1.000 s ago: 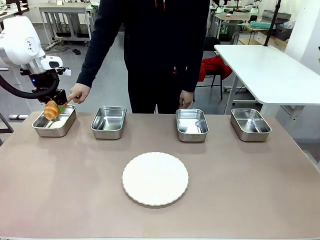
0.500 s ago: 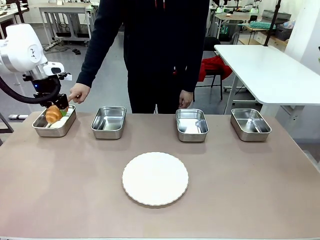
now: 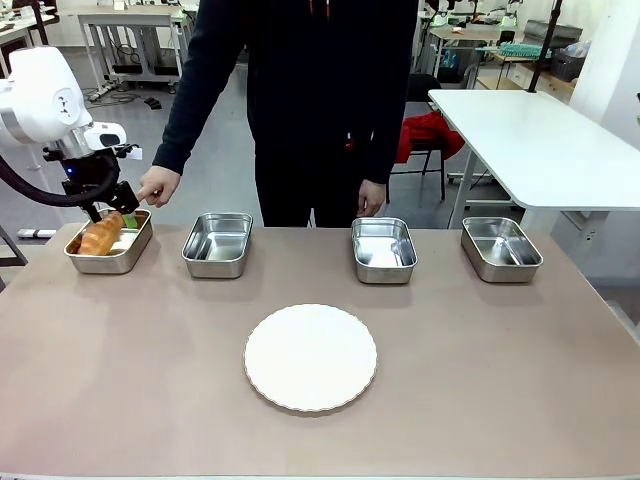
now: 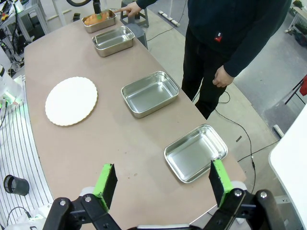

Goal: Place the bread in the container.
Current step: Place the Butter Roll into the Airtight Container indicated by the human.

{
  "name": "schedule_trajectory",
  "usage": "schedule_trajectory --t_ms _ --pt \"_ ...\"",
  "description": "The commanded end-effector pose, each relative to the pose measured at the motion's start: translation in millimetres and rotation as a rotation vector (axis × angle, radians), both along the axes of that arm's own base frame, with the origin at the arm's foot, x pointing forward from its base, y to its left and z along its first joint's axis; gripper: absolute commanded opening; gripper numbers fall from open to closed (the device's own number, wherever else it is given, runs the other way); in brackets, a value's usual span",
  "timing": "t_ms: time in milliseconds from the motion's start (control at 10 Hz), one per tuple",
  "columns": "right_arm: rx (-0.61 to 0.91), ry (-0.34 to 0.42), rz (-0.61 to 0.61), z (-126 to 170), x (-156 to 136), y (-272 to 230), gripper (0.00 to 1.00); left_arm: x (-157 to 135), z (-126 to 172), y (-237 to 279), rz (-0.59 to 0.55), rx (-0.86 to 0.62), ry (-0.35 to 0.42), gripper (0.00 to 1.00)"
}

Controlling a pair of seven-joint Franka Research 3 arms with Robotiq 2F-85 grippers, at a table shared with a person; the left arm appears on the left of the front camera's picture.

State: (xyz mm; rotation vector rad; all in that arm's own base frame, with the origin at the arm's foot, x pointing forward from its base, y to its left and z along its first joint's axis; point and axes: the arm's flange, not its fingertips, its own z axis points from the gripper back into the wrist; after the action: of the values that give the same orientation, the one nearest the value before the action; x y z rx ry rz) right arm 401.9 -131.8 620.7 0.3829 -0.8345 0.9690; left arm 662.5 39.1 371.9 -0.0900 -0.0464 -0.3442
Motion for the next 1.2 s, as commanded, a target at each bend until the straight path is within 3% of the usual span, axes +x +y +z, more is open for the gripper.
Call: schedule_trajectory --t_ms 0,200,300,800,1100 --pt "0.004 -0.010 0.005 1.5 -0.1 0.7 1.00 -3.6 6.4 4.5 -0.027 0.007 -0.005 1.00" --pt "0.004 -0.010 0.005 1.5 -0.1 0.7 1.00 -1.4 16.1 5.0 0.009 0.015 0.024 1.00" --pt "0.004 -0.010 0.005 1.5 -0.1 0.7 1.00 -0.2 3.3 0.6 -0.001 0.002 -0.005 1.00" --pt "0.004 -0.010 0.005 1.5 -0.1 0.7 1.00 -0.2 2.4 0.1 -0.001 0.001 0.003 1.00" --pt "0.004 -0.010 0.005 1.5 -0.1 0.7 1.00 -69.5 62.4 -2.0 0.050 0.057 -0.105 1.00"
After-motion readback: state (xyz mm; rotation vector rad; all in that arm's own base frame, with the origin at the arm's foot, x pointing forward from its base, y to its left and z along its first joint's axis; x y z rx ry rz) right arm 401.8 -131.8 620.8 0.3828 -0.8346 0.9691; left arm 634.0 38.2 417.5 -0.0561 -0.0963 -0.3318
